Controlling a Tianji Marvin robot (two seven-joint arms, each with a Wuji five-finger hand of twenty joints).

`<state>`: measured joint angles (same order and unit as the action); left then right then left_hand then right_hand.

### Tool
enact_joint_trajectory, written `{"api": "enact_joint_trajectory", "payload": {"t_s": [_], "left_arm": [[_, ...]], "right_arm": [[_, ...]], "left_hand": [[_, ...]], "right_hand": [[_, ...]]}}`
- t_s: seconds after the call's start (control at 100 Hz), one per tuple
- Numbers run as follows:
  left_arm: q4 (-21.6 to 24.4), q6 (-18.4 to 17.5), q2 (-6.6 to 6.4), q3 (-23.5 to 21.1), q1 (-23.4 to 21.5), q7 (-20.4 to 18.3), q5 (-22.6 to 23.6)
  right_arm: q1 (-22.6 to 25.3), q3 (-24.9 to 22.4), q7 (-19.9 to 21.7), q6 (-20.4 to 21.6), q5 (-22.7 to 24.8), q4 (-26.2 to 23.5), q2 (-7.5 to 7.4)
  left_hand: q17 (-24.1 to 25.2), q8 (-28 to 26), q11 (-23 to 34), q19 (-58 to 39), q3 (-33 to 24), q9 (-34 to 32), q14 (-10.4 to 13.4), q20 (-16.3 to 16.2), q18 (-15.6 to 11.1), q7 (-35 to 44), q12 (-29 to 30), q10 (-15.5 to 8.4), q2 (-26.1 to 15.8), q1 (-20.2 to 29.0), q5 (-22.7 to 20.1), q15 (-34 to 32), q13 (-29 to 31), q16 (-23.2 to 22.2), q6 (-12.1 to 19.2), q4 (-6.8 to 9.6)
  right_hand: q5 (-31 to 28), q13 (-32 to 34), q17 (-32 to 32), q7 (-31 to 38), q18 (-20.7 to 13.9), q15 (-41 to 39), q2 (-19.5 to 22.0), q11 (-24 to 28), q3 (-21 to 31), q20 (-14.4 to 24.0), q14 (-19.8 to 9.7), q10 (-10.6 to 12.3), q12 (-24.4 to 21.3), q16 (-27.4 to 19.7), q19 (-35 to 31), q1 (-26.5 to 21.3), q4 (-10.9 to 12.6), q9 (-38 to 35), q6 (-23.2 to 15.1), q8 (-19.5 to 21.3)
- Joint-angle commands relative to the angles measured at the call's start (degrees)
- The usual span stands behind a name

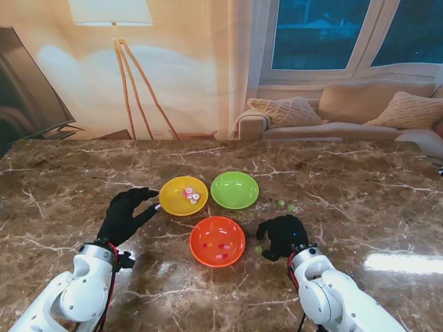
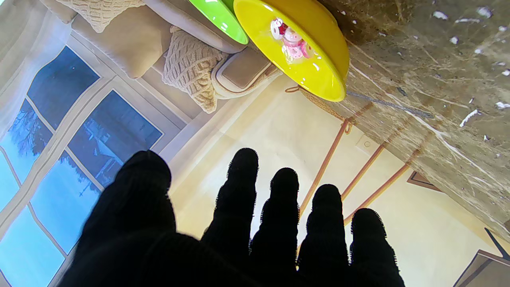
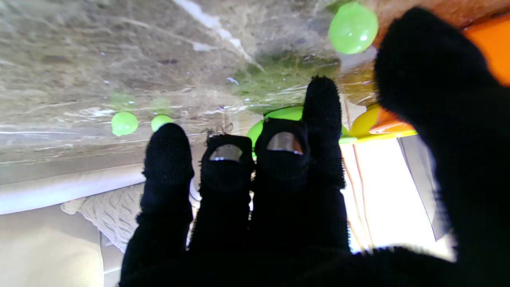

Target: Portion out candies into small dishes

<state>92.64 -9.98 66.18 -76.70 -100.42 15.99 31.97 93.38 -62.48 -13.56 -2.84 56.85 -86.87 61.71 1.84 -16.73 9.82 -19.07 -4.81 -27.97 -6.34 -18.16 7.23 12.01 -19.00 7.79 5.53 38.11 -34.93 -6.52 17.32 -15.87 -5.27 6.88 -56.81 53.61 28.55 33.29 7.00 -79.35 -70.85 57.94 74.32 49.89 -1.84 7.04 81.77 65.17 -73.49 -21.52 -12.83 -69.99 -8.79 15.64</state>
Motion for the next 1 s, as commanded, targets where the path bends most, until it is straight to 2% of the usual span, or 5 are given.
{"api": "enact_joint_trajectory", "payload": {"t_s": [0.0,0.45,0.56,0.62,0.99], "left_arm": [[0.02,0.21,0.03,0.20,-0.21,-0.09,0.06],[0.11,0.28,-0.06,0.08,-0.29,-0.46,0.19],[0.14,0.26,-0.08,0.07,-0.30,-0.53,0.23],[0.13,0.25,-0.07,0.06,-0.30,-0.51,0.23],[0.15,0.27,-0.08,0.05,-0.31,-0.57,0.19]], "right_arm": [[0.26,0.31,0.31,-0.37,0.06,0.72,0.22],[-1.56,3.01,-3.36,-0.90,-0.49,4.17,0.66],[-1.67,3.31,-3.43,-1.01,-0.79,4.33,0.73],[-1.60,3.32,-3.39,-1.06,-0.92,4.27,0.75],[-1.01,3.23,-2.69,-1.44,-1.17,3.58,0.73]], "left_hand": [[0.83,-1.20,0.24,2.07,1.69,-0.72,0.30,-0.33,-1.50,0.22,-0.73,0.69,-2.08,-0.18,0.18,0.81,-0.14,-0.58,0.74,-0.24],[0.89,-1.19,0.20,1.97,1.56,-0.68,0.29,-0.43,-1.45,0.19,-0.70,0.81,-1.98,-0.08,0.17,0.86,-0.23,-0.56,0.63,-0.16],[0.88,-1.19,0.18,2.13,1.47,-0.64,0.29,-0.38,-1.51,0.19,-0.70,0.71,-1.96,0.05,0.13,0.84,-0.19,-0.57,0.75,-0.12],[0.86,-1.19,0.20,2.16,1.44,-0.66,0.23,-0.39,-1.56,0.18,-0.70,0.70,-2.01,0.05,0.19,0.85,-0.23,-0.56,0.70,-0.10],[0.80,-1.21,0.22,2.16,1.36,-0.72,0.15,-0.51,-1.47,0.23,-0.71,0.82,-1.93,0.14,0.11,0.83,-0.18,-0.57,0.61,-0.08]], "right_hand": [[-0.93,1.67,0.38,0.32,0.40,-2.09,-0.03,1.76,-0.22,2.21,-3.35,2.58,1.76,2.41,-2.51,-2.85,-0.11,-1.92,-1.54,-0.89],[-4.17,4.00,2.14,3.84,0.51,-3.17,1.96,3.02,-1.77,2.09,-3.39,2.71,1.46,1.84,-3.91,-6.18,0.66,-4.38,-2.43,1.27],[-3.76,4.52,2.42,9.00,0.48,-3.34,3.10,3.23,-4.12,1.58,-3.29,2.61,0.93,1.41,-4.36,-9.59,-5.43,-5.10,-3.44,-5.16],[-3.64,4.75,2.55,10.80,0.57,-3.38,3.20,3.26,-4.68,1.57,-3.25,2.49,0.85,1.37,-4.49,-10.08,-6.64,-5.44,-3.77,-5.99],[-3.21,5.00,2.78,13.17,0.57,-3.41,4.34,3.01,-5.68,1.49,-3.22,2.52,0.61,1.30,-4.67,-10.60,-7.61,-5.66,-3.97,-7.48]]}}
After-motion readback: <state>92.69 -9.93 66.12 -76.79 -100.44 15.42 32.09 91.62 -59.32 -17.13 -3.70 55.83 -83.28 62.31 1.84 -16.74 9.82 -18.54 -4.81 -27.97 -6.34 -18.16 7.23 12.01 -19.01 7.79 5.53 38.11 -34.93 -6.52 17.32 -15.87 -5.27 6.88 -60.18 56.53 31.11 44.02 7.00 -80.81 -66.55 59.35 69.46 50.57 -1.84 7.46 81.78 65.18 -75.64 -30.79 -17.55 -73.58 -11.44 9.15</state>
